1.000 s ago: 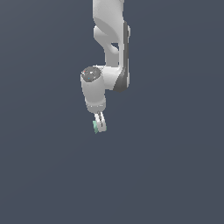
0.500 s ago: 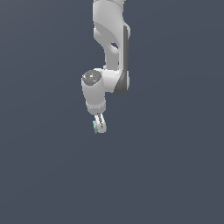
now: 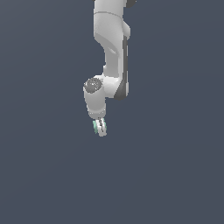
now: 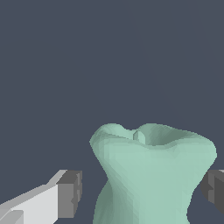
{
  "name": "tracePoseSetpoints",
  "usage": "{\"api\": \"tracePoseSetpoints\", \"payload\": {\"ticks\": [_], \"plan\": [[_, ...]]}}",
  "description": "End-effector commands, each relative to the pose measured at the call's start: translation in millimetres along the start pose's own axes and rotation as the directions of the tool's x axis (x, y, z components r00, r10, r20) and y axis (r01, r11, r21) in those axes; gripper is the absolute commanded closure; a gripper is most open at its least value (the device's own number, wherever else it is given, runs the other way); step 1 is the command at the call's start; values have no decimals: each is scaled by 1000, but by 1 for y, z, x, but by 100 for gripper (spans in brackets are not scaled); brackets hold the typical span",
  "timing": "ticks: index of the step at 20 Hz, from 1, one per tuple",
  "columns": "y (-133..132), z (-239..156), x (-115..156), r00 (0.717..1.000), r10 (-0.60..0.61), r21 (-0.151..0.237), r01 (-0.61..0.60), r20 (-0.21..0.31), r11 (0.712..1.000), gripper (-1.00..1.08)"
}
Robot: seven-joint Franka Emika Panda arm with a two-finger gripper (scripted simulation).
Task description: Pick up the object and move it to a goal position.
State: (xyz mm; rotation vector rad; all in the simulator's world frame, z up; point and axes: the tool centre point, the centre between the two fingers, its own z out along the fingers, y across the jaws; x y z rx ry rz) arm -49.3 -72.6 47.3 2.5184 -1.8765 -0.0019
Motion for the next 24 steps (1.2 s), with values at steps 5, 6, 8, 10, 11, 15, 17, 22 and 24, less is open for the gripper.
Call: {"api": "tracePoseSetpoints", "payload": {"ticks": [5,6,8,10,11,15,17,22,24], "plan": [[-1,1,0,1000,0,1,0,0,1000,108],[-1,1,0,1000,0,1,0,0,1000,108],[-1,1,0,1000,0,1,0,0,1000,108],[-1,1,0,1000,0,1,0,0,1000,108],[-1,1,0,1000,0,2,0,0,1000,108],[-4,-3,-4,1000,0,2,0,0,1000,108],[-7,-7,-9,1000,0,2,0,0,1000,108],[-22,-24,-31,1000,0,2,0,-1,1000,108],[-30,-34,-43,1000,0,2,0,-1,1000,108]]}}
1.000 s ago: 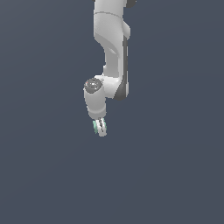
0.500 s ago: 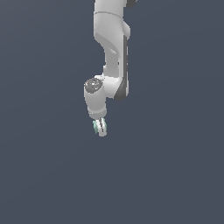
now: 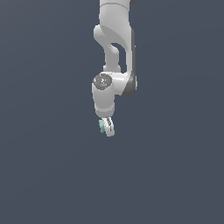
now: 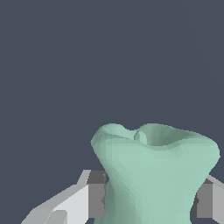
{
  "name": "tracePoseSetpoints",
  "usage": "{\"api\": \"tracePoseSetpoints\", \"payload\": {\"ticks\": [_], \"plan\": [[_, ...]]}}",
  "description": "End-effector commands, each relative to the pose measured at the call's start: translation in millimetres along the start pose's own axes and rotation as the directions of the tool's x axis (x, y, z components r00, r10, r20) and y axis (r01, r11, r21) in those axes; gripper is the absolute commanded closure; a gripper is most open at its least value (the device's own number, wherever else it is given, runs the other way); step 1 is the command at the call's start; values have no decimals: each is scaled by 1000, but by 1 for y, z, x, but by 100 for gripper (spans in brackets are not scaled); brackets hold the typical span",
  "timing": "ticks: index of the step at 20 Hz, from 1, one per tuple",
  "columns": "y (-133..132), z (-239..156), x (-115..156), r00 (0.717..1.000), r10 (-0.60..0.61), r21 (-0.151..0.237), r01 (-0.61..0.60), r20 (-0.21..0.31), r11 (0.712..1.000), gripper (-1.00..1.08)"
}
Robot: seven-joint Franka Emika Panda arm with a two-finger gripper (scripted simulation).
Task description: Pick up the object and move it to a goal position.
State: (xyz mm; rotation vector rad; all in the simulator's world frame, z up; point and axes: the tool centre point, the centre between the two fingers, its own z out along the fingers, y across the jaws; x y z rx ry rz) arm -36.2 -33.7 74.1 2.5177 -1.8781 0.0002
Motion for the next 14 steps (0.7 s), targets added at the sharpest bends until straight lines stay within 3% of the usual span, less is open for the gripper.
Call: {"api": "tracePoseSetpoints", "payload": {"ticks": [1,8,14], "plan": [[-11,-13,-16,1000,-1,1,1,0,1000,108],[-43,-50,-61,1000,-1,0,1,-1,1000,108],[-58,-66,-80,1000,-1,0,1,-1,1000,108]]}}
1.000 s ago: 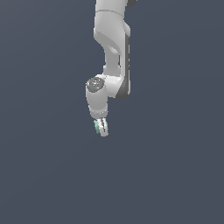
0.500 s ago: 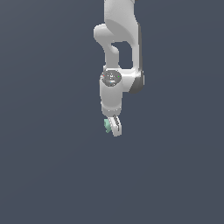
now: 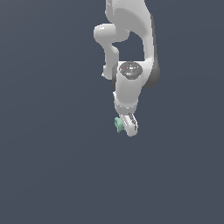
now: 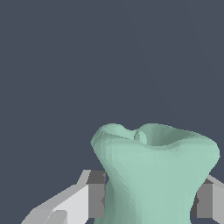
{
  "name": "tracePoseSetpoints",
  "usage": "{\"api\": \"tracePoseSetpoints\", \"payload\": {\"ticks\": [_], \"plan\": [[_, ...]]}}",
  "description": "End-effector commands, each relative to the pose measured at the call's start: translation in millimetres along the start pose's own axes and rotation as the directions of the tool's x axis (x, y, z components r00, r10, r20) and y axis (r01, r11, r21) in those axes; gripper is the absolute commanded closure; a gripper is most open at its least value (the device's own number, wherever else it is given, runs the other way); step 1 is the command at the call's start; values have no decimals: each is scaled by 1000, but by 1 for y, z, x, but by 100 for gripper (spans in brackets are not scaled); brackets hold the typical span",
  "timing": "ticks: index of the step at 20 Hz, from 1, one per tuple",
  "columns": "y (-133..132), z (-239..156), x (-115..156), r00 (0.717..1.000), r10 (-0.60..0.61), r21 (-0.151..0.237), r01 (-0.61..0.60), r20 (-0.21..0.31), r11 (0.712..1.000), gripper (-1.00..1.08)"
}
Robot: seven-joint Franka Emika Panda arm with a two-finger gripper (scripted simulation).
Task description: Pick up the object and move it to a goal position.
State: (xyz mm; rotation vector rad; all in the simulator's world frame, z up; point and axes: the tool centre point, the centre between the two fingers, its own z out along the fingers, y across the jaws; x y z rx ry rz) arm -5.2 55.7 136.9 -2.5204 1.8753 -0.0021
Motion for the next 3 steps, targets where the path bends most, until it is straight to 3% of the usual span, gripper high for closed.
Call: {"api": "tracePoseSetpoints", "payload": {"ticks": [1,3], "plan": [[-4,-4,-5,1000,2,-1,-2,0,1000,108],[-5,-5,-6,1000,2,-1,-2,0,1000,108]]}}
